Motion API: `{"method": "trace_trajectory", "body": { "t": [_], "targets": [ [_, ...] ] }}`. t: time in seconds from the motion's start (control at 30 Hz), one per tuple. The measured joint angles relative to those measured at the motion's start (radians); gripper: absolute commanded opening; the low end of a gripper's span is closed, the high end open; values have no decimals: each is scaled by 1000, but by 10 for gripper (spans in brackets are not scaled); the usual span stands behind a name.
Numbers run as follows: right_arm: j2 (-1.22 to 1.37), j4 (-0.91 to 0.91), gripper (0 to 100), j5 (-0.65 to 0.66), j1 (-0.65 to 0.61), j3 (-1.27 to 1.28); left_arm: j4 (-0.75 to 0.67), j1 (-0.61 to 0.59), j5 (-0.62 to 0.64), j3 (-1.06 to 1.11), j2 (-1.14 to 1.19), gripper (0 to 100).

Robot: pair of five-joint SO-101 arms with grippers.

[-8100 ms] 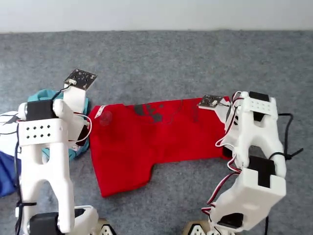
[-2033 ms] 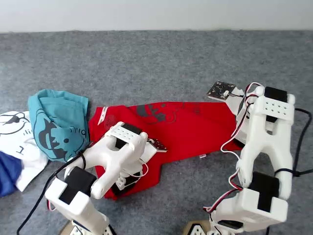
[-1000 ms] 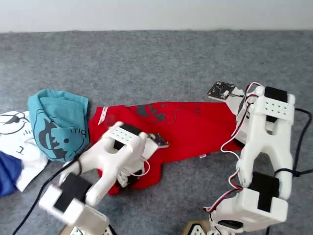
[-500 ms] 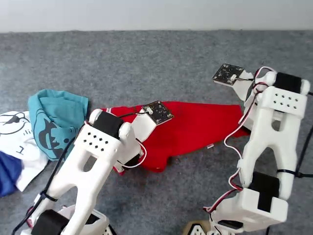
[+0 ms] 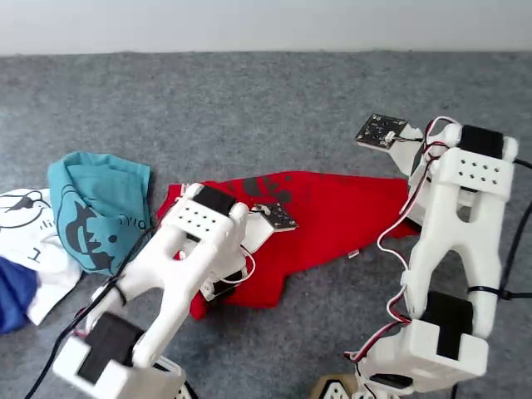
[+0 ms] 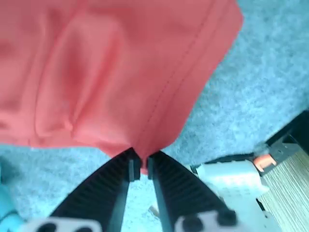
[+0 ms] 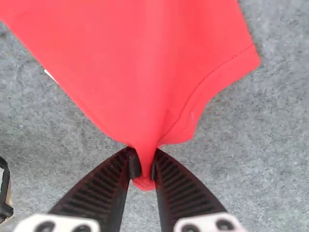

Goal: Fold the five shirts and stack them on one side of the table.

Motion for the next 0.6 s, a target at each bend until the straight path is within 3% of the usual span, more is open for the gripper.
{"method": "trace_trajectory", "body": {
  "t": [0.37,0.6],
  "targets": [
    [0,0,8,0,0,0,-31,0,0,0,66,19],
    [0,0,8,0,0,0,-43,0,74,0,68,115]
  ]
}}
